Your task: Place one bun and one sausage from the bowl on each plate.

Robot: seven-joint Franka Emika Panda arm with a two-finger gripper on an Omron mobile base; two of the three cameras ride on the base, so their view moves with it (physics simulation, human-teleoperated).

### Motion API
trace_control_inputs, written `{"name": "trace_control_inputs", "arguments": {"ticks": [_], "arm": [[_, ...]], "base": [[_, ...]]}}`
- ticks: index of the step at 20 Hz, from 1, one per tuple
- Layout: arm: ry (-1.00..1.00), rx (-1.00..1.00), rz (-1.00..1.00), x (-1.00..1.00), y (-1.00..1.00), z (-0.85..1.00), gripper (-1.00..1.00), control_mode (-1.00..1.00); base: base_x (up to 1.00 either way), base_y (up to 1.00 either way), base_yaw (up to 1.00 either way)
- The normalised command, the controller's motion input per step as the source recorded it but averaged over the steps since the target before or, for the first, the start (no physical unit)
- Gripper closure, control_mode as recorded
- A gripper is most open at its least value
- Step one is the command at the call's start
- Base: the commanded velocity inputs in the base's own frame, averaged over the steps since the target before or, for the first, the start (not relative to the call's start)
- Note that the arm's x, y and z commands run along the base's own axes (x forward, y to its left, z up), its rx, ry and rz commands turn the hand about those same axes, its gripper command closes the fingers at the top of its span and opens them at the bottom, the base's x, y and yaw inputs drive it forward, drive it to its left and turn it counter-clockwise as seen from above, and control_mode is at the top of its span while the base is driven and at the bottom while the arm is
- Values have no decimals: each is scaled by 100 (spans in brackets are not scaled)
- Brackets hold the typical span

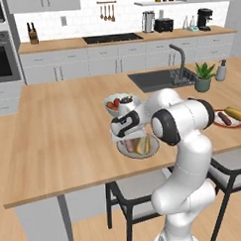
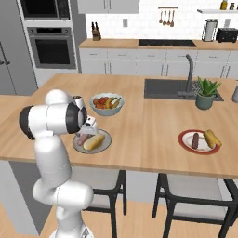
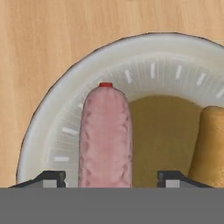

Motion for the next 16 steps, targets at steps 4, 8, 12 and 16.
{"name": "trace_control_inputs", "arguments": {"ticks": [4, 8, 12, 16], "arm": [[-17, 6, 0, -56, 0, 70, -100, -100], [-15, 15, 0, -100, 0, 100, -100, -100], [-7, 10, 0, -100, -22, 100, -100, -100], [-1, 8, 0, -100, -14, 79, -100, -100]], "base": [[0, 0, 0], [0, 0, 0], [0, 0, 0], [0, 0, 0]]}}
